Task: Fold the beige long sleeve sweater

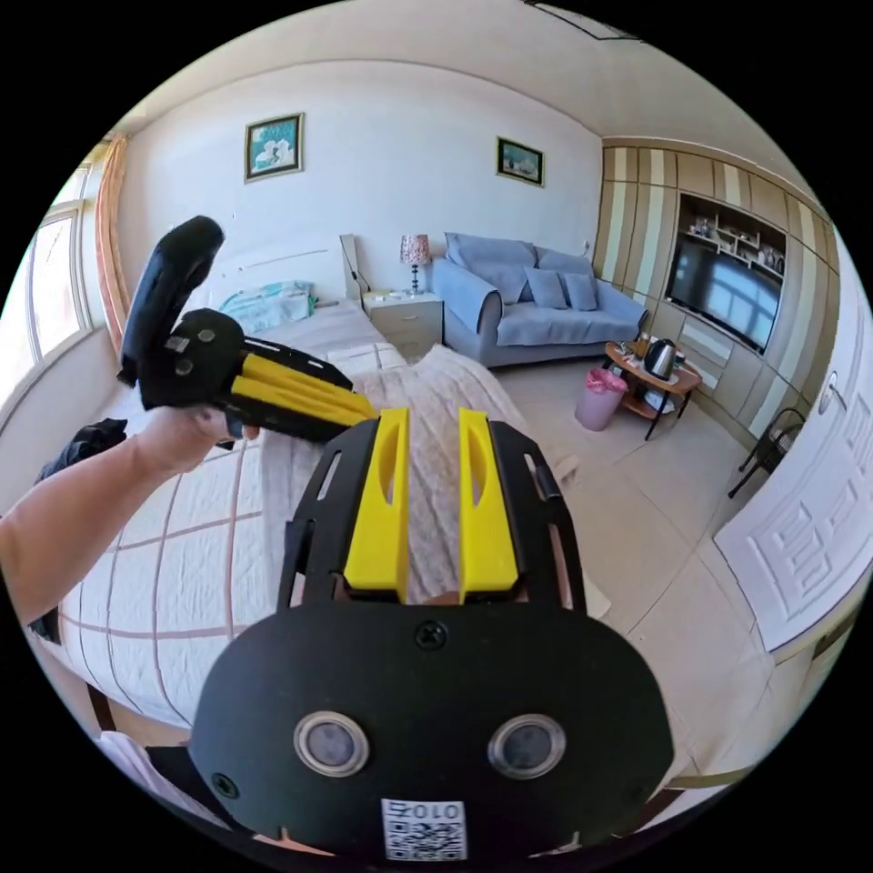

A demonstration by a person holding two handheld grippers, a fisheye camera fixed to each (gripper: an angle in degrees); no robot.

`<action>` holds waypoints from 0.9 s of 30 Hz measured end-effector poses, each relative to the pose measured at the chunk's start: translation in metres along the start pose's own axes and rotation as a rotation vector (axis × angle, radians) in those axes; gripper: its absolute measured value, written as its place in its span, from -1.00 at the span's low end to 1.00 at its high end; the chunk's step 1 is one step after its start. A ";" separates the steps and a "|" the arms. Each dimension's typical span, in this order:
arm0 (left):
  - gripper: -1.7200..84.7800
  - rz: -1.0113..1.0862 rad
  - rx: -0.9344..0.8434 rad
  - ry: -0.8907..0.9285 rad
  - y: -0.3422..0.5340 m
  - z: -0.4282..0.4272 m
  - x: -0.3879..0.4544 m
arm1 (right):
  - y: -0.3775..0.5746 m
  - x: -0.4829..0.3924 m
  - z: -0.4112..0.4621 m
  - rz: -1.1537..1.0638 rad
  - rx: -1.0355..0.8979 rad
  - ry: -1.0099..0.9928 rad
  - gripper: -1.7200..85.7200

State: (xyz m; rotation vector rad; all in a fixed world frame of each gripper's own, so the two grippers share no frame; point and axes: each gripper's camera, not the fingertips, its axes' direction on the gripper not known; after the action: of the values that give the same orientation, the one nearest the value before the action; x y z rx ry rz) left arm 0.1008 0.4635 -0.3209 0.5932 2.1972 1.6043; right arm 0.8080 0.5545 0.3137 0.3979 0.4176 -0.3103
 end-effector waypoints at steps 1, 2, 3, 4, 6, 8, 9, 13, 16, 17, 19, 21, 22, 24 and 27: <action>-0.93 0.057 -0.087 -0.070 0.001 0.022 0.020 | -0.014 0.001 0.020 -0.010 -0.072 -0.013 -0.75; -0.94 0.075 -0.105 -0.107 0.004 0.029 0.029 | -0.022 -0.002 0.037 -0.030 -0.121 -0.023 -0.74; -0.95 0.088 -0.109 -0.186 0.012 0.037 0.041 | -0.024 -0.005 0.046 -0.041 -0.144 -0.026 -0.74; -0.95 0.073 -0.099 -0.223 0.022 0.040 0.046 | -0.026 -0.011 0.062 -0.052 -0.183 -0.032 -0.74; -0.96 -0.032 -0.071 -0.138 0.043 0.045 0.036 | -0.025 -0.021 0.072 -0.049 -0.166 -0.036 -0.74; -0.96 -0.149 -0.015 -0.035 0.068 0.048 0.024 | -0.021 -0.040 0.077 -0.051 -0.118 0.011 -0.75; -0.96 -0.181 0.014 -0.021 0.082 0.048 0.026 | -0.020 -0.046 0.077 -0.061 -0.106 0.039 -0.75; -0.96 -0.190 0.009 -0.073 0.097 0.040 0.048 | -0.026 -0.060 0.073 -0.064 -0.069 0.116 -0.76; -0.96 -0.294 0.039 0.006 0.105 0.023 0.041 | -0.044 -0.054 0.056 -0.072 -0.069 0.093 -0.76; -0.96 -0.315 0.059 0.018 0.108 0.016 0.039 | -0.051 -0.052 0.039 -0.095 -0.059 0.091 -0.77; -0.96 -0.371 0.212 0.002 0.122 -0.032 0.047 | -0.063 -0.053 0.002 -0.137 -0.024 0.124 -0.77; -0.96 -0.361 0.316 -0.107 0.134 -0.082 0.071 | -0.066 -0.059 -0.050 -0.170 0.091 0.153 -0.75; -0.95 -0.338 0.369 -0.149 0.146 -0.119 0.093 | -0.065 -0.063 -0.084 -0.179 0.125 0.161 -0.73; -0.95 -0.284 0.420 -0.195 0.176 -0.173 0.139 | -0.058 -0.071 -0.131 -0.170 0.129 0.129 -0.72; -0.95 -0.288 0.357 -0.400 0.253 -0.242 0.237 | -0.017 -0.099 -0.191 -0.183 0.153 -0.007 -0.71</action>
State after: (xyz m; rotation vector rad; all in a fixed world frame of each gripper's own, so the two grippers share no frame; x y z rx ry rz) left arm -0.1932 0.4616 -0.0174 0.5982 2.1471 0.8683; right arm 0.6532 0.6428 0.1929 0.5091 0.4254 -0.5237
